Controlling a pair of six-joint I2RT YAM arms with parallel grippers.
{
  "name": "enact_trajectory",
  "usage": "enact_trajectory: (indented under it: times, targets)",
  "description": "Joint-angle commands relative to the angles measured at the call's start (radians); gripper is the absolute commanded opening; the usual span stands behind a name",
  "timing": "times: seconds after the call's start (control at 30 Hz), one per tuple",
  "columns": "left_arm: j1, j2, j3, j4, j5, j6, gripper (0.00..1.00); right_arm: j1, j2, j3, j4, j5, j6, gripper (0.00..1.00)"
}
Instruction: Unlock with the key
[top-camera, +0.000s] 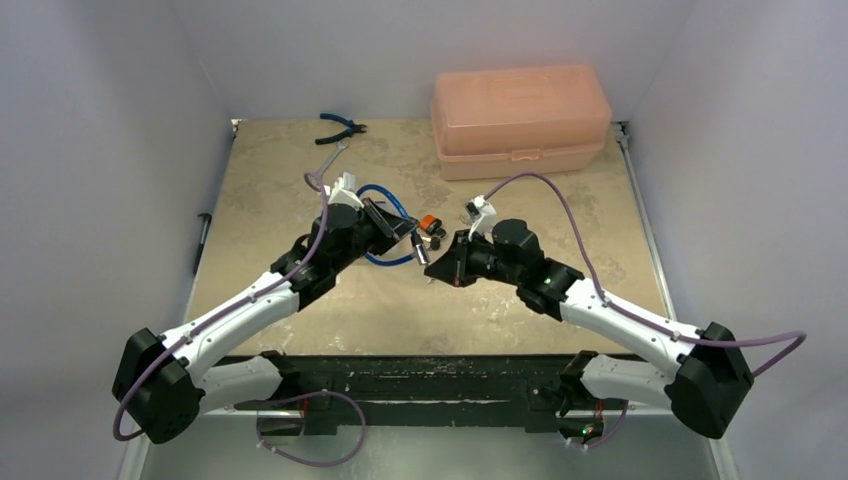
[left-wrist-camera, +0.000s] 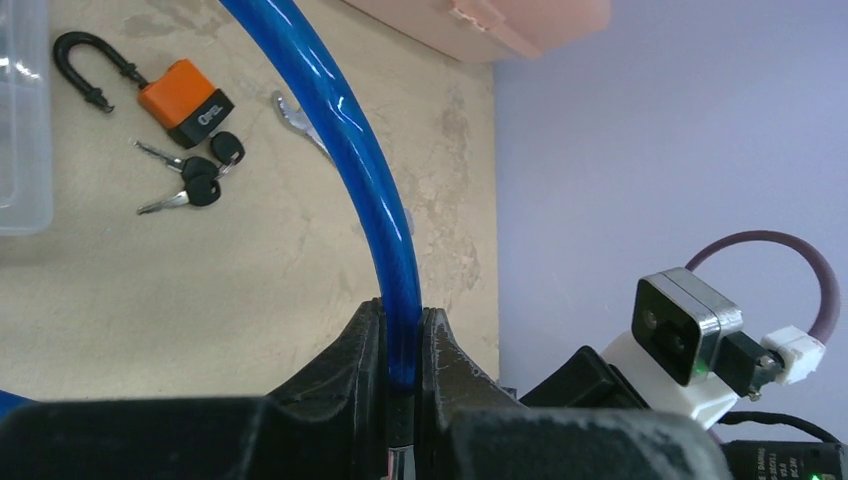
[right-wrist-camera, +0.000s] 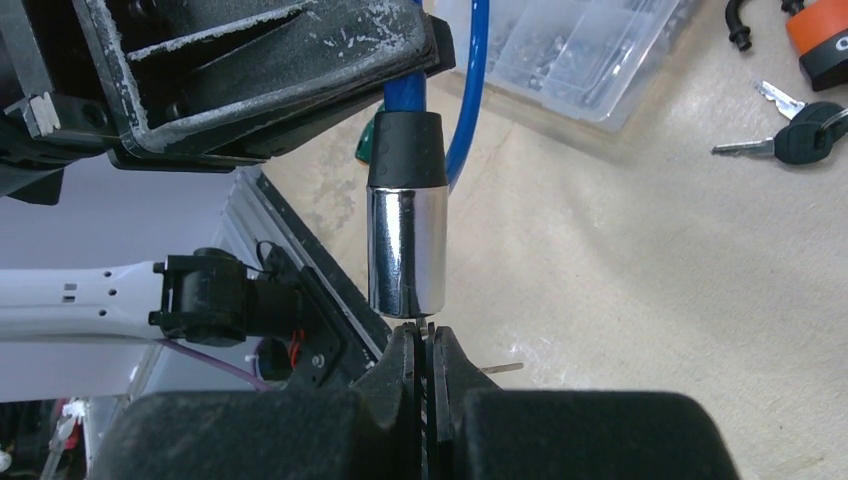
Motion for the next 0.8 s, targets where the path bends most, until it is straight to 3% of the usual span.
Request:
enact_trajectory:
  times: [0.0, 0.77]
  targets:
    - [-0.052, -0.037, 0.003, 0.087, 0.176, 0.04, 0.0, -0.001, -0.056, 0.061, 0.18, 0.053, 0.009, 0.0]
    - [-0.052, -0.162, -0.042, 0.399, 0.322, 0.099, 0.0, -0.066, -0.113, 0.182, 0.21, -0.103, 0.068, 0.0]
